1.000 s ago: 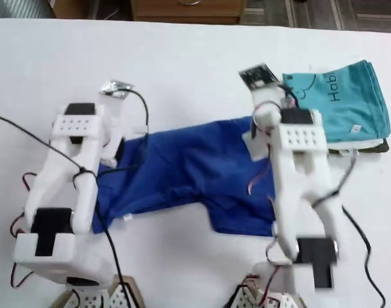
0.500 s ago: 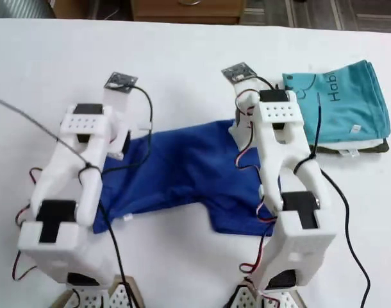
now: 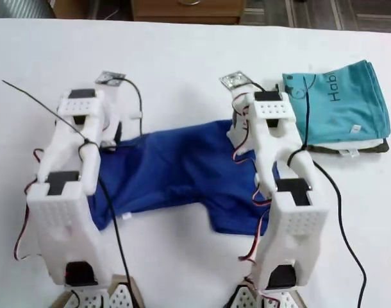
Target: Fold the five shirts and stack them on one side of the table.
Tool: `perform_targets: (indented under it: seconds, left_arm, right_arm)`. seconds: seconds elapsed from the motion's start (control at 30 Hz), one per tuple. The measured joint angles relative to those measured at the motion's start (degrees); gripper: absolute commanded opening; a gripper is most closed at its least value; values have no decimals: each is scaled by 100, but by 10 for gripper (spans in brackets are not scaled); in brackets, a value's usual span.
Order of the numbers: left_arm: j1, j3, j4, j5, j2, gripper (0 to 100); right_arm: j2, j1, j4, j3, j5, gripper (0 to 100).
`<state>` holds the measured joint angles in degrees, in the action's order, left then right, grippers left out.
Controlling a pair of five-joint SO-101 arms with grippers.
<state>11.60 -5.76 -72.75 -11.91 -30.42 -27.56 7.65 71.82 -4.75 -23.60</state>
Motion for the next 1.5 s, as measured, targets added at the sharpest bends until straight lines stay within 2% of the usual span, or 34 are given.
perform_targets:
  seconds: [0.23, 0.57, 0.67, 0.77, 1.0, 1.17, 1.3, 1.5]
  left_arm:
    - [246, -1451, -765, -290, -976, 27]
    - [396, -5538, -2567, -492, -3244, 27]
    - [404, -6708, -2831, -580, -3842, 27]
    - [475, -7314, -2857, -598, -4141, 27]
    - [598, -7464, -2866, -598, -4053, 27]
    - [607, -7305, -2866, -598, -3288, 27]
    - [580, -6268, -2866, -598, -2347, 27]
    - [334, -4149, -2804, -492, -659, 27]
  right_arm:
    - [-466, -53, -88, -554, 0, 20]
    - [-1046, -44, 88, -1407, 0, 20]
    - [-1081, -44, 132, -1644, 0, 20]
    - [-1081, -53, 141, -1855, 0, 20]
    - [-1081, -62, 615, -2136, 0, 20]
    - [-686, -62, 826, -2075, 0, 20]
    - [53, -53, 686, -1327, 0, 20]
    - [1679, 0, -457, 835, 0, 20]
